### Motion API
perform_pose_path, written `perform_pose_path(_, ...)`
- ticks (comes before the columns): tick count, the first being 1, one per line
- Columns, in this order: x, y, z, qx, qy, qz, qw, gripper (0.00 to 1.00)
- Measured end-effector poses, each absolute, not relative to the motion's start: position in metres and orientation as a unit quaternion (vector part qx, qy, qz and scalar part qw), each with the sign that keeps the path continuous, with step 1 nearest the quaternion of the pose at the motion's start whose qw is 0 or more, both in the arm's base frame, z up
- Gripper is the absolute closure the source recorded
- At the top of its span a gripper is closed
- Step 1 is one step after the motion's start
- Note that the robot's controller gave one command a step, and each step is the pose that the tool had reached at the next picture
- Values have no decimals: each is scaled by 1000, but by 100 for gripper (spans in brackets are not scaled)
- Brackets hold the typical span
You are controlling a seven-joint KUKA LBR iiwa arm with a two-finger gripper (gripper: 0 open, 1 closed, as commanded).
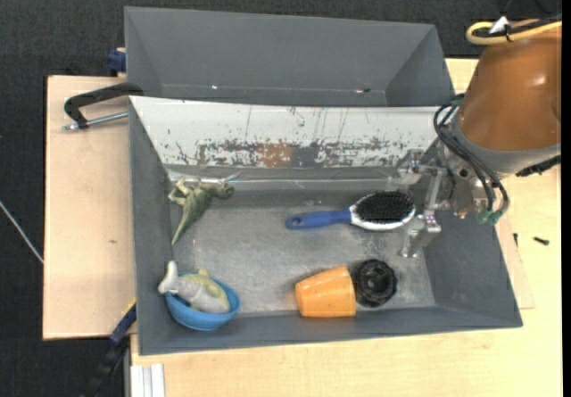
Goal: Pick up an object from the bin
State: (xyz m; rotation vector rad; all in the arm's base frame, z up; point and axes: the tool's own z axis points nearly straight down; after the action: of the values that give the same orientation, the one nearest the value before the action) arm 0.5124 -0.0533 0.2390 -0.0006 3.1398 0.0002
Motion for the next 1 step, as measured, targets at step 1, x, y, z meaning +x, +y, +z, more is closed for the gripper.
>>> perform_pose_path(1,507,-130,143,-152,988,0,-2,0)
